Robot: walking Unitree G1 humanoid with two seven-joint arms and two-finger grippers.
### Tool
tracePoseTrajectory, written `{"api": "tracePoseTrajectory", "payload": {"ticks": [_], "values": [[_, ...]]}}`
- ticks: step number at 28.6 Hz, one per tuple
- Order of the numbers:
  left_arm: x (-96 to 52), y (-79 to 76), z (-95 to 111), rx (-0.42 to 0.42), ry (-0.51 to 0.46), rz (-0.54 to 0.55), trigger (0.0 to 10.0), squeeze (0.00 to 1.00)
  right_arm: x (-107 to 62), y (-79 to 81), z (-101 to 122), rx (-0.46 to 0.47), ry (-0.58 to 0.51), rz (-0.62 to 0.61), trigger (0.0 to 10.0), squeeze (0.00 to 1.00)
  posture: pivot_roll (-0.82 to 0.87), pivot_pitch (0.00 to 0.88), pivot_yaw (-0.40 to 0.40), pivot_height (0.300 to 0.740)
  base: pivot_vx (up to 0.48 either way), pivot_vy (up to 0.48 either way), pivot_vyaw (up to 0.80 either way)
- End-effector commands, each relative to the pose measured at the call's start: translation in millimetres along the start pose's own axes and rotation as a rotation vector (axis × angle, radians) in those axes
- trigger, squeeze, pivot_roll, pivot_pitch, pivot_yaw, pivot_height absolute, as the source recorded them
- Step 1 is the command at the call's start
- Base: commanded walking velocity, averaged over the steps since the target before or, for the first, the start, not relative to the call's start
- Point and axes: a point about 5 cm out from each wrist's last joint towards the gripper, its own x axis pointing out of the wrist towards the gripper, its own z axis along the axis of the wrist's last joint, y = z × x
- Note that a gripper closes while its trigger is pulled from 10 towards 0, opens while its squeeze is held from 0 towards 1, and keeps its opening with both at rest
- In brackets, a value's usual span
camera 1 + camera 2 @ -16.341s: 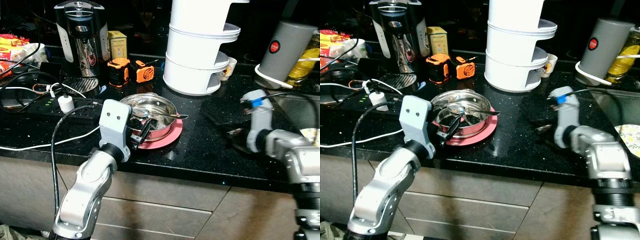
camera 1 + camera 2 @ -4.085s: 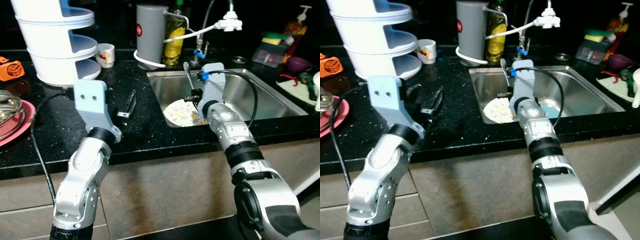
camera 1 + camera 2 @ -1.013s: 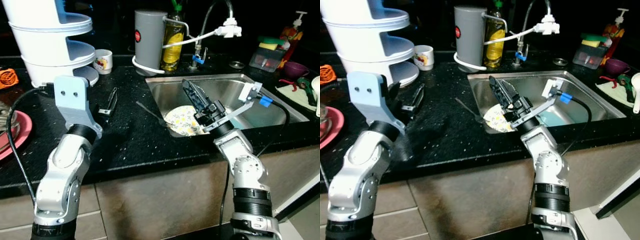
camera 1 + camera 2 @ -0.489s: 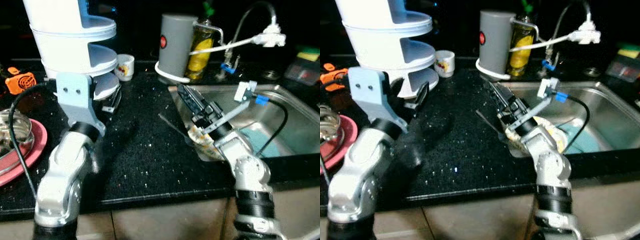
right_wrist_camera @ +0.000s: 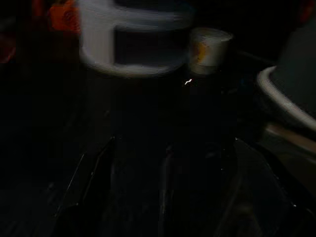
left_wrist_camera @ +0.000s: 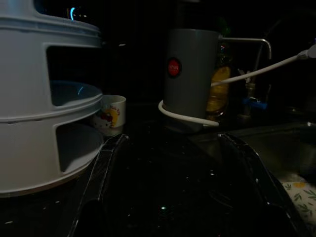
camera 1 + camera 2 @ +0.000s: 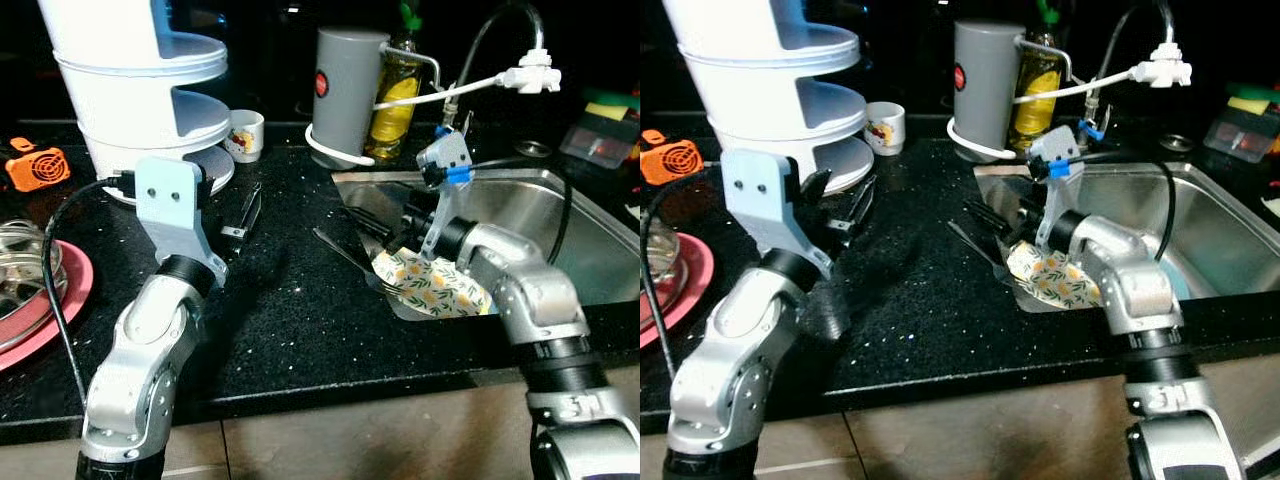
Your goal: Kitchen organization
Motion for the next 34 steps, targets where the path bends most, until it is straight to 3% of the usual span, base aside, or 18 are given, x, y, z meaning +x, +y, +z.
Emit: {"api": "tracePoseTrajectory", "payload": {"ticks": [1,2,3,8,19,25,26,27,28,29,30,31,34], "values": [[-1.9,-0.9,-2.6,-0.005,0.013,-0.001,10.0,0.00,-0.3,8.6,-9.5,-0.067,0.146,0.059,10.0,0.00,0.06,0.000,-0.092,0.740,0.000,0.000,0.00],[-1.9,-0.9,-2.6,-0.005,0.013,-0.001,10.0,0.00,-0.3,8.6,-9.5,-0.067,0.146,0.059,10.0,0.00,0.06,0.000,-0.092,0.740,0.000,0.000,0.00],[-2.6,-1.5,-6.4,-0.003,0.031,-0.006,10.0,0.00,-0.3,15.3,-18.6,-0.058,0.245,0.095,10.0,0.00,0.06,0.000,-0.092,0.740,0.000,0.000,0.00],[-6.4,-4.5,-14.9,0.023,0.073,-0.031,10.0,0.00,2.7,25.3,-28.0,-0.010,0.312,0.148,10.0,0.00,0.06,0.000,-0.090,0.740,0.000,0.000,0.00],[-14.6,-11.0,-30.5,-0.005,0.174,-0.079,10.0,0.00,11.5,17.9,-44.4,0.156,0.384,-0.004,10.0,0.00,0.06,0.000,-0.090,0.740,0.000,0.000,0.00],[-22.8,-18.0,-38.4,-0.059,0.304,-0.197,10.0,0.00,14.4,17.2,-50.2,0.199,0.413,-0.056,10.0,0.00,0.06,0.000,-0.092,0.740,0.000,0.000,0.00],[-26.0,-19.2,-39.0,-0.062,0.332,-0.243,10.0,0.00,15.0,18.1,-50.0,0.205,0.414,-0.055,8.4,0.00,0.06,0.000,-0.092,0.740,0.000,0.000,0.00],[-30.5,-21.2,-39.6,-0.065,0.365,-0.305,10.0,0.00,15.3,18.6,-49.9,0.208,0.415,-0.053,4.9,0.00,0.06,0.000,-0.092,0.740,0.000,0.000,0.00],[-35.8,-23.0,-39.8,-0.051,0.397,-0.371,10.0,0.00,15.5,19.2,-49.7,0.211,0.416,-0.051,3.0,0.00,0.06,0.000,-0.092,0.740,0.000,0.000,0.00],[-35.8,-23.0,-39.8,-0.051,0.397,-0.371,10.0,0.00,15.5,19.2,-49.7,0.211,0.416,-0.051,3.0,0.00,0.06,0.000,-0.092,0.740,0.000,0.000,0.00],[-40.1,-23.0,-39.8,-0.039,0.421,-0.413,10.0,0.00,15.9,19.7,-49.8,0.215,0.418,-0.051,0.5,0.00,0.06,0.000,-0.093,0.740,0.000,0.000,0.00],[-43.1,-21.5,-39.3,-0.030,0.437,-0.435,10.0,0.00,16.0,20.5,-50.0,0.215,0.421,-0.048,0.0,0.00,0.06,0.000,-0.093,0.740,0.000,0.000,0.00],[-47.7,-16.5,-36.5,-0.008,0.463,-0.464,10.0,0.00,16.6,23.6,-50.6,0.217,0.429,-0.034,0.0,0.00,0.07,0.000,-0.094,0.740,0.000,0.000,0.00]]}}
